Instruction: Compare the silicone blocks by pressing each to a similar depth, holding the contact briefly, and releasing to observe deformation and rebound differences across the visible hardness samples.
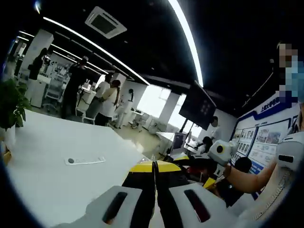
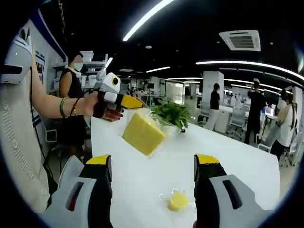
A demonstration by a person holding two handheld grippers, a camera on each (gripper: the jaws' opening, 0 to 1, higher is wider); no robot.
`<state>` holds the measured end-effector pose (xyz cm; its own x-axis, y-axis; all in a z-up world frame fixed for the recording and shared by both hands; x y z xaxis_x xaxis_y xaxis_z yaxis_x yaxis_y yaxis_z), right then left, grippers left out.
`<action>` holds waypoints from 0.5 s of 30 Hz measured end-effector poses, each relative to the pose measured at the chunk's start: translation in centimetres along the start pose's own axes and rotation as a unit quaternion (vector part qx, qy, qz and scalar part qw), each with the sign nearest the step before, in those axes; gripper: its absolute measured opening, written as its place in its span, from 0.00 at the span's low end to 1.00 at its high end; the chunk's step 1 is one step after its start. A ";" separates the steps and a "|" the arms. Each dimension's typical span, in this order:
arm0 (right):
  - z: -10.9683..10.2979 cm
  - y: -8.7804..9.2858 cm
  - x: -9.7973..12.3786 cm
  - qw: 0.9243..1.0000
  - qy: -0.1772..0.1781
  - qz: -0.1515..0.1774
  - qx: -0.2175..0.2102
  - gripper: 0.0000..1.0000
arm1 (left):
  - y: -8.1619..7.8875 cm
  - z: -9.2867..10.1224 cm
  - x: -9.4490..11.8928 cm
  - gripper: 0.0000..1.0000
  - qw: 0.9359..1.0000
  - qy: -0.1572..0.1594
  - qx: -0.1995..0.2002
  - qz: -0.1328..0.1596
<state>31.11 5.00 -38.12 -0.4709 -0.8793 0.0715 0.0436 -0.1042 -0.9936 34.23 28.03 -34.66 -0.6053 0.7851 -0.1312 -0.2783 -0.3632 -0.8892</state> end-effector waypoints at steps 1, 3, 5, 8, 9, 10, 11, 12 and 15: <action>0.2 -0.6 -0.5 1.000 -0.013 0.000 0.010 0.66 | -0.3 0.2 -0.2 0.00 1.000 0.010 -0.015 -0.010; 0.7 -1.3 -1.2 0.999 -0.028 -0.014 0.020 0.66 | -0.9 0.5 -0.6 0.00 0.999 0.020 -0.025 -0.023; 0.9 -2.0 -2.0 0.998 -0.046 -0.015 0.039 0.66 | -1.4 0.7 -1.0 0.00 0.999 0.032 -0.026 -0.030; 1.2 -3.0 -3.4 0.995 -0.086 -0.029 0.051 0.68 | -2.3 1.0 -1.7 0.00 0.997 0.052 -0.043 -0.047; 1.2 -3.3 -3.8 0.994 -0.094 -0.033 0.049 0.69 | -2.6 1.1 -1.9 0.00 0.996 0.056 -0.041 -0.048; 1.3 -3.6 -4.5 0.991 -0.106 -0.044 0.061 0.70 | -2.8 1.3 -2.2 0.00 0.995 0.065 -0.046 -0.056; 1.6 -3.7 -5.0 0.990 -0.114 -0.046 0.070 0.69 | -3.1 1.6 -2.4 0.00 0.994 0.076 -0.056 -0.060; 1.9 -4.0 -5.7 0.989 -0.123 -0.045 0.075 0.69 | -3.1 1.8 -2.6 0.00 0.992 0.084 -0.060 -0.066; 2.3 -4.2 -7.3 0.985 -0.140 -0.057 0.078 0.68 | -3.2 2.4 -3.1 0.00 0.990 0.098 -0.069 -0.075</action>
Point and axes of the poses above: the point that each gripper's makers call its tool centre point, and the gripper's own axes: x roughly backward along the fingers, z roughly to its right, y roughly out of its underside, the point moved 7 cm from there along x, roughly backward along the fingers, and after that the axes turned 9 degrees about z, right-handed, at the moved point
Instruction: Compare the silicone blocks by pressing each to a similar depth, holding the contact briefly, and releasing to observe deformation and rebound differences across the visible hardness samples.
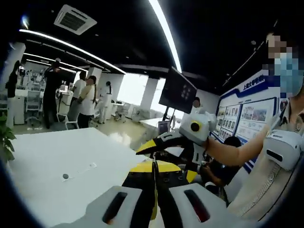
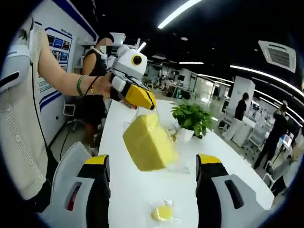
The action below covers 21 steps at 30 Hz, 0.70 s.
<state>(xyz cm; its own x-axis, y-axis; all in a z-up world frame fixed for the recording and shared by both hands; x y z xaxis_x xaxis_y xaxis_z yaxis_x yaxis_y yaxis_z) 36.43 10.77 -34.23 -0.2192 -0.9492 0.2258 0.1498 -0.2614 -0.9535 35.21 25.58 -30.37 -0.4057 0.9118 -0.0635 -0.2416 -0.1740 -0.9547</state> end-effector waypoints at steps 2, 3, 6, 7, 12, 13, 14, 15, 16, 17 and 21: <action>0.2 0.0 -0.7 1.000 -0.015 -0.014 0.005 0.69 | 0.0 0.2 -0.4 0.00 1.000 0.007 -0.004 -0.008; 0.3 0.0 -1.4 0.999 -0.029 -0.020 0.008 0.68 | 0.1 0.2 -0.6 0.00 1.000 0.012 -0.004 -0.013; 0.1 0.1 -2.3 0.998 -0.055 -0.032 0.005 0.66 | 0.1 0.3 -1.0 0.00 1.000 0.020 -0.002 -0.020; -0.1 0.2 -2.7 0.997 -0.072 -0.037 -0.001 0.65 | 0.1 0.4 -1.1 0.00 0.999 0.025 -0.004 -0.024; -0.4 0.9 -4.1 0.992 -0.107 -0.059 -0.023 0.56 | 0.0 0.8 -1.5 0.00 0.999 0.037 -0.012 -0.036; -0.4 0.9 -4.2 0.992 -0.111 -0.056 -0.024 0.54 | 0.0 0.9 -1.5 0.00 0.998 0.040 -0.015 -0.037; -0.5 1.0 -4.4 0.991 -0.115 -0.057 -0.027 0.53 | -0.2 1.0 -1.6 0.00 0.998 0.042 -0.017 -0.038; -0.4 1.0 -4.5 0.991 -0.117 -0.062 -0.030 0.51 | -0.2 1.0 -1.6 0.00 0.998 0.043 -0.018 -0.038; -0.4 1.0 -4.6 0.991 -0.118 -0.062 -0.030 0.50 | -0.3 1.0 -1.6 0.00 0.998 0.046 -0.020 -0.039; -0.4 1.0 -4.7 0.991 -0.120 -0.061 -0.029 0.48 | -0.5 1.0 -1.6 0.00 0.998 0.047 -0.021 -0.039; -0.6 1.0 -4.8 0.989 -0.132 -0.062 -0.036 0.44 | -0.8 1.2 -1.5 0.00 0.998 0.047 -0.029 -0.039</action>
Point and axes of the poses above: the point that each gripper's makers call its tool centre point, and the gripper's own axes: x roughly backward along the fingers, z roughly to its right, y roughly out of its underside, the point moved 7 cm from there along x, roughly backward along the fingers, and after that the axes turned 9 degrees about z, right-handed, at the moved point
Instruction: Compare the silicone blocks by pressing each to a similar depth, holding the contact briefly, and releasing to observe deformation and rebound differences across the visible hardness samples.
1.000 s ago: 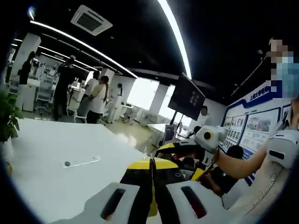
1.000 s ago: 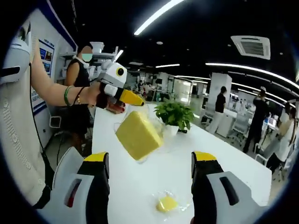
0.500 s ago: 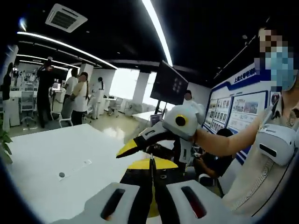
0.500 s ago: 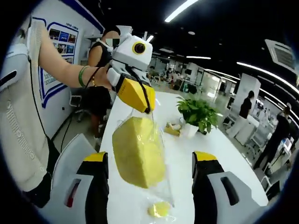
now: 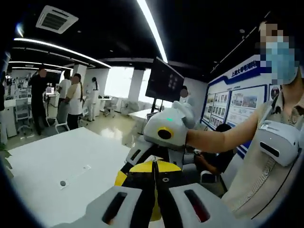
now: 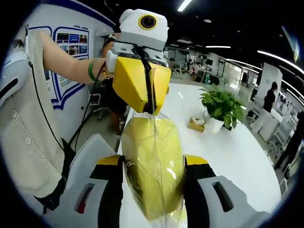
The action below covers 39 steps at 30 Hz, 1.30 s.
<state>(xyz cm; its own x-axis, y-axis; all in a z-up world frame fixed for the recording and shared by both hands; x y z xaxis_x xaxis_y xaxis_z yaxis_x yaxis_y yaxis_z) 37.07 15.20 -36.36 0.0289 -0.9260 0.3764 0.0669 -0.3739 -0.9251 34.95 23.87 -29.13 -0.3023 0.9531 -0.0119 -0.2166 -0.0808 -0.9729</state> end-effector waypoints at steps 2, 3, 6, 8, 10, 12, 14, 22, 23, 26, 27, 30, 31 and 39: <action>-0.1 0.0 0.1 1.000 -0.001 -0.003 -0.001 0.41 | -0.1 0.3 0.1 0.00 1.000 0.003 -0.006 -0.002; -0.2 -0.2 0.3 1.000 -0.004 0.001 -0.006 0.39 | -0.2 0.4 0.1 0.00 1.000 0.002 -0.009 -0.004; -0.5 -0.5 0.6 1.000 -0.009 0.007 -0.008 0.34 | -0.3 0.8 0.4 0.00 1.000 0.003 -0.015 -0.004; -0.9 -0.8 0.8 1.000 -0.011 0.008 0.003 0.31 | -0.5 0.9 0.5 0.00 1.000 0.006 -0.020 -0.004; -1.0 -1.1 0.9 1.000 -0.007 0.010 0.019 0.28 | -0.6 1.1 0.7 0.00 1.000 0.011 -0.019 -0.001; -1.0 -1.2 0.9 0.999 0.003 0.008 0.038 0.25 | -0.6 1.2 0.7 0.00 1.000 0.007 -0.023 -0.002; -1.4 -1.3 0.9 0.999 0.001 0.005 0.034 0.23 | -0.6 1.4 0.8 0.00 1.000 0.007 -0.025 -0.002; -2.4 -2.3 1.6 1.000 0.006 -0.002 0.023 0.11 | -1.4 2.6 0.7 0.00 0.999 0.014 -0.039 0.001; -2.4 -2.5 1.7 0.999 0.009 -0.001 0.032 0.11 | -1.6 2.8 0.7 0.00 0.999 0.015 -0.048 0.002; -2.6 -2.8 1.9 1.000 0.011 -0.001 0.029 0.09 | -1.8 3.1 0.7 0.00 0.998 0.016 -0.056 0.002; -2.7 -2.8 1.9 0.999 0.012 -0.001 0.030 0.08 | -1.8 3.2 0.7 0.00 0.998 0.016 -0.058 0.003; -2.7 -3.1 1.9 0.999 0.018 -0.002 0.041 0.08 | -1.8 3.5 0.6 0.00 0.998 0.015 -0.060 0.005; -2.8 -3.1 1.9 0.999 0.017 -0.003 0.039 0.07 | -1.9 3.6 0.6 0.00 0.998 0.015 -0.062 0.004; -2.9 -3.4 2.0 0.998 0.025 -0.005 0.050 0.07 | -2.1 3.8 0.8 0.00 0.997 0.013 -0.075 0.005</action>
Point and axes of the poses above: the point that each gripper's makers call its tool centre point, and the gripper's own axes: x roughly backward along the fingers, z roughly to its right, y roughly out of its underside, the point moved 7 cm from there along x, roughly backward along the fingers, and after that the axes turned 9 degrees about z, right-handed, at the moved point
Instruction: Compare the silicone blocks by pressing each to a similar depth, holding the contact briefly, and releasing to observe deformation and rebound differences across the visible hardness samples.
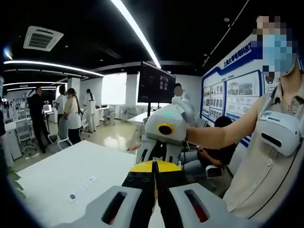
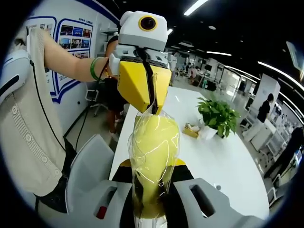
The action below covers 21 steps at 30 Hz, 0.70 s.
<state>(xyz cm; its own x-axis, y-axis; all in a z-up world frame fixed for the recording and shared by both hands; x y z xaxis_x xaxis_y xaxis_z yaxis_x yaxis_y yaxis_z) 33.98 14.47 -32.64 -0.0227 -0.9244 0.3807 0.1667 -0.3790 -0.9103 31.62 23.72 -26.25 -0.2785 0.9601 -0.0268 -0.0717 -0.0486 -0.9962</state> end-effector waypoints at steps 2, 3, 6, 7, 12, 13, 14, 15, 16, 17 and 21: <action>0.0 0.0 0.0 1.000 0.000 0.000 0.003 0.07 | 0.0 0.0 0.0 0.00 1.000 0.000 -0.001 -0.001; 0.0 -0.1 0.0 1.000 0.001 -0.001 0.004 0.07 | -0.1 0.0 0.0 0.00 1.000 0.001 -0.002 -0.001; -0.1 -0.1 0.0 1.000 0.001 -0.001 0.003 0.07 | -0.1 0.0 0.0 0.00 1.000 0.003 -0.006 -0.001; -0.1 -0.1 0.0 1.000 0.002 -0.001 0.003 0.07 | -0.1 0.0 0.1 0.00 1.000 0.003 -0.006 -0.001; -0.1 0.0 0.1 1.000 0.002 -0.001 0.002 0.07 | -0.2 -0.1 0.0 0.00 1.000 0.004 -0.011 -0.003; -0.1 -0.1 0.1 1.000 0.003 0.000 0.003 0.07 | -0.2 -0.1 0.0 0.00 1.000 0.003 -0.012 -0.003; -0.1 -0.1 0.1 1.000 0.002 0.000 0.001 0.07 | -0.2 -0.1 0.0 0.00 1.000 0.003 -0.013 -0.003; -0.1 -0.1 0.1 1.000 0.003 0.000 0.003 0.07 | -0.2 -0.1 0.0 0.00 1.000 0.002 -0.015 -0.004; -0.2 -0.1 0.2 1.000 0.003 0.000 0.002 0.07 | -0.2 -0.1 0.0 0.00 1.000 0.001 -0.018 -0.004; -0.2 -0.1 0.2 1.000 0.003 -0.001 0.001 0.07 | -0.1 -0.1 0.0 0.00 1.000 0.001 -0.019 -0.004; -0.4 0.0 0.2 1.000 0.002 0.000 -0.012 0.08 | -0.1 -0.3 0.0 0.00 1.000 -0.013 -0.016 -0.003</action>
<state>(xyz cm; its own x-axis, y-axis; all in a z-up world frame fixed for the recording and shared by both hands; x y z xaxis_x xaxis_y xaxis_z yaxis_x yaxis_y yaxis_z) 33.57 14.30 -32.61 -0.0265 -0.9246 0.3800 0.1421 -0.3798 -0.9141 31.91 23.82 -26.15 -0.3038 0.9525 -0.0196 -0.0432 -0.0343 -0.9985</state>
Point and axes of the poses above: the point that each gripper's makers call its tool centre point, and the gripper's own axes: x roughly backward along the fingers, z roughly to its right, y roughly out of its underside, the point moved 7 cm from there along x, roughly backward along the fingers, and after that the axes turned 9 degrees about z, right-handed, at the moved point
